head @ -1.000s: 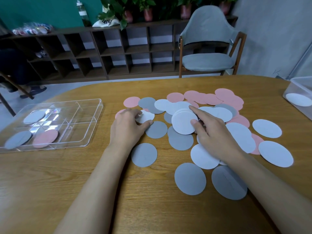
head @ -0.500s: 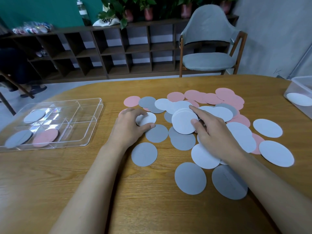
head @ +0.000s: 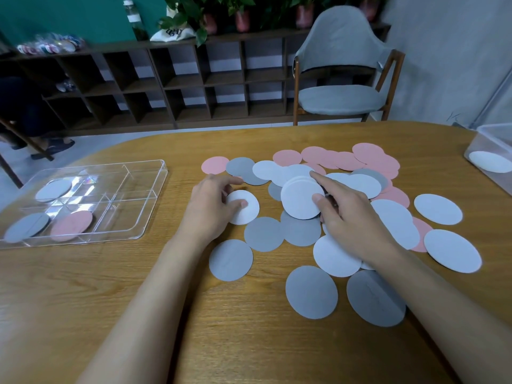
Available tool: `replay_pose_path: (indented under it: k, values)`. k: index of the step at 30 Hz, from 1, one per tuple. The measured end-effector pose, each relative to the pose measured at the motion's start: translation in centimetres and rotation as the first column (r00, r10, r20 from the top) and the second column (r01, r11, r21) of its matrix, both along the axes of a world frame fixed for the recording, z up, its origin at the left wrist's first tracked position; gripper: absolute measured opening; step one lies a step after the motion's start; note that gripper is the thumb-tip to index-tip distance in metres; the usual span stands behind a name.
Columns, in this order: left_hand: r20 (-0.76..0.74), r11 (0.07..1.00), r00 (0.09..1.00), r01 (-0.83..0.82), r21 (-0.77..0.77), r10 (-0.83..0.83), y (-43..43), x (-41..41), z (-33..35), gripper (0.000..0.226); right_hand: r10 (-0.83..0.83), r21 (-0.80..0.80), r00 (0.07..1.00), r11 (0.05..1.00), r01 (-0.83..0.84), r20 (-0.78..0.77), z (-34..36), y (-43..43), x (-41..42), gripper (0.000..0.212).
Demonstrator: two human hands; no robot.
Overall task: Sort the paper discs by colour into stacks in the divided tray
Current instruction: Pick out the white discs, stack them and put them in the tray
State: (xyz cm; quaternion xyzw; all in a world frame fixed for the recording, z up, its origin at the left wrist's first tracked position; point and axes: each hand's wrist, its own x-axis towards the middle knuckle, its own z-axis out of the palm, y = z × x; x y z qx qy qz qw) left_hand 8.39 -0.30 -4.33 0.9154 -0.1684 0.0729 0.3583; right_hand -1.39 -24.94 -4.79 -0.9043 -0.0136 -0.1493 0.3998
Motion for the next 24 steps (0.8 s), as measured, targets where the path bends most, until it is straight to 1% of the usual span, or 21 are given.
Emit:
replay_pose_path:
  k: [2,3,4,7,9,11,13,17,20,24]
  values:
    - [-0.024,0.997,1.000,-0.011,-0.070,0.009,0.3,0.1,0.3,0.019,-0.006,0.009,1.000,1.000,0.006,-0.004,0.1,0.0,0.0,0.046]
    - [-0.050,0.994,0.999,-0.001,-0.110,-0.005,0.6,0.2,0.6,0.010,-0.011,0.015,1.000,1.000,0.011,-0.008,0.1,0.0,-0.1,0.047]
    - [-0.071,0.987,0.997,0.030,-0.159,-0.041,0.8,0.2,0.9,0.006,-0.017,0.024,1.000,1.000,0.017,-0.011,0.1,0.0,-0.1,0.047]
    - [-0.111,0.936,0.976,0.143,-0.322,-0.188,0.9,-0.2,2.1,0.003,-0.040,0.061,0.999,0.997,0.041,-0.014,0.2,0.0,-0.1,0.047]
    - [-0.130,0.893,0.953,0.200,-0.403,-0.272,0.6,-0.6,2.3,0.004,-0.059,0.072,0.998,0.996,0.060,-0.014,0.3,0.0,0.0,0.048]
    - [-0.147,0.869,0.931,0.245,-0.431,-0.335,0.0,-1.1,2.1,0.005,-0.063,0.081,0.998,0.995,0.064,-0.020,0.4,0.0,0.0,0.048]
    - [-0.141,0.858,0.922,0.268,-0.438,-0.360,-0.9,-1.4,1.6,0.005,-0.048,0.103,0.998,0.993,0.051,-0.026,0.4,0.1,-0.1,0.048]
    - [-0.104,0.861,0.948,0.222,-0.457,-0.300,-2.5,-1.9,0.6,0.004,0.012,0.096,1.000,0.995,-0.012,-0.001,0.2,0.3,-0.1,0.050]
    - [-0.076,0.864,0.967,0.178,-0.471,-0.241,-3.7,-2.5,-0.2,0.015,0.041,0.046,0.999,0.998,-0.043,0.030,0.0,0.3,0.1,0.050]
    - [-0.114,0.875,0.965,0.161,-0.457,-0.237,-4.4,-2.9,-0.9,0.035,0.071,0.026,0.997,0.997,-0.071,0.024,-0.1,0.0,0.3,0.049]
